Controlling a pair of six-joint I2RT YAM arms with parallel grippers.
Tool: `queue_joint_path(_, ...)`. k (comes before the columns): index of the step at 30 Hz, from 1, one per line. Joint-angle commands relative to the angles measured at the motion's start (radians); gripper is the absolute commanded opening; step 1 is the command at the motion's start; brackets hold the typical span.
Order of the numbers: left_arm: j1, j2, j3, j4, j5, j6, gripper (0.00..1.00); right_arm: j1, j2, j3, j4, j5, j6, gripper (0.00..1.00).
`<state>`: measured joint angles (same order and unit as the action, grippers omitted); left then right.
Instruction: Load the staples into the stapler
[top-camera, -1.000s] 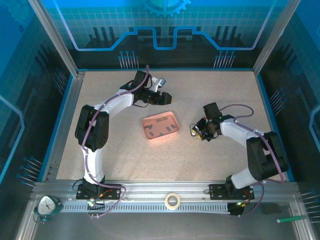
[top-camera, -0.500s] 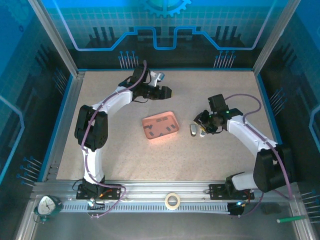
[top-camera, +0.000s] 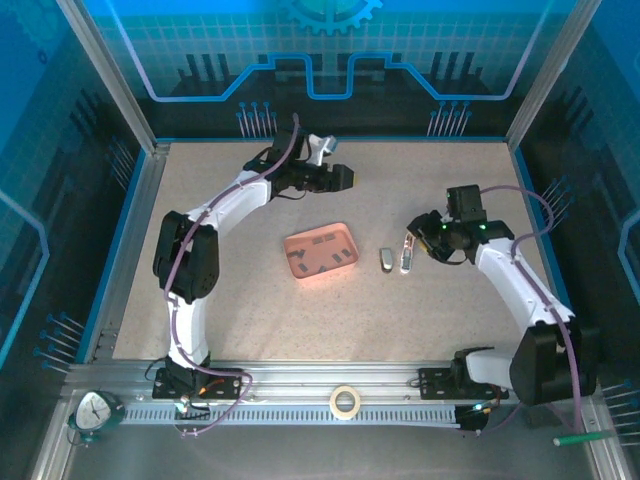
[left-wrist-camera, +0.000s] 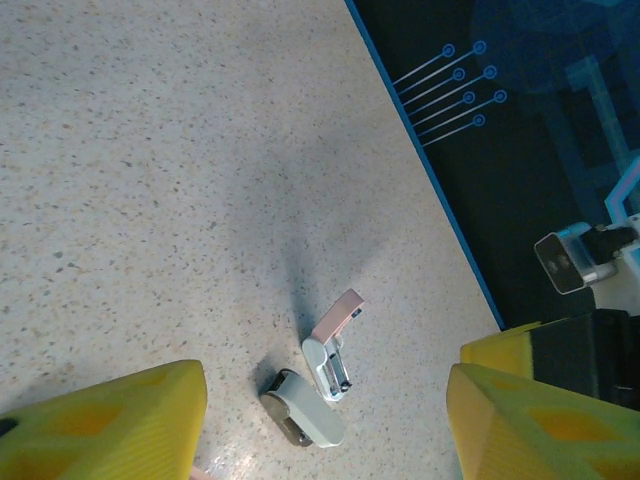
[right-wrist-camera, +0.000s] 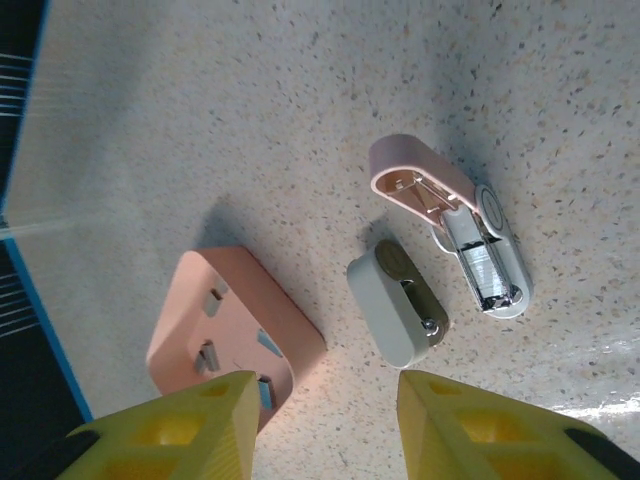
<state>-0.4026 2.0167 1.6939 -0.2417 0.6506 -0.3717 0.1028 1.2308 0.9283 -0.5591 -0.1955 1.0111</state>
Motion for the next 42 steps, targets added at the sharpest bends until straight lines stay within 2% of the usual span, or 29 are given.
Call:
queue_joint_path(1, -0.020, 0.037, 0.031, 0.013, 0.019, -0.035, 0.66, -0.060, -0.070, -0.043, -0.023, -0.031, -0.022, 0.42)
queue_joint_path(6, -0.058, 0.064, 0.058, 0.020, 0.042, -0.030, 0.66, -0.176, -0.136, -0.122, 0.008, -0.130, -0.044, 0.43)
queue_joint_path(11, -0.097, 0.130, 0.112, 0.015, 0.062, 0.013, 0.66, -0.242, -0.108, -0.147, -0.004, -0.229, -0.060, 0.42)
queue_joint_path(15, -0.135, 0.212, 0.194, 0.005, 0.089, 0.015, 0.66, -0.245, -0.109, -0.207, 0.027, -0.250, -0.031, 0.39)
queue_joint_path(20, -0.170, 0.286, 0.266, 0.003, 0.087, -0.001, 0.66, -0.260, -0.092, -0.357, 0.192, -0.331, 0.056, 0.34)
queue_joint_path(27, -0.216, 0.394, 0.372, 0.019, 0.056, -0.049, 0.65, -0.270, 0.007, -0.414, 0.294, -0.396, 0.100, 0.33)
queue_joint_path(42, -0.276, 0.534, 0.445, 0.127, 0.027, -0.110, 0.63, -0.270, 0.231, -0.321, 0.273, -0.447, 0.026, 0.28)
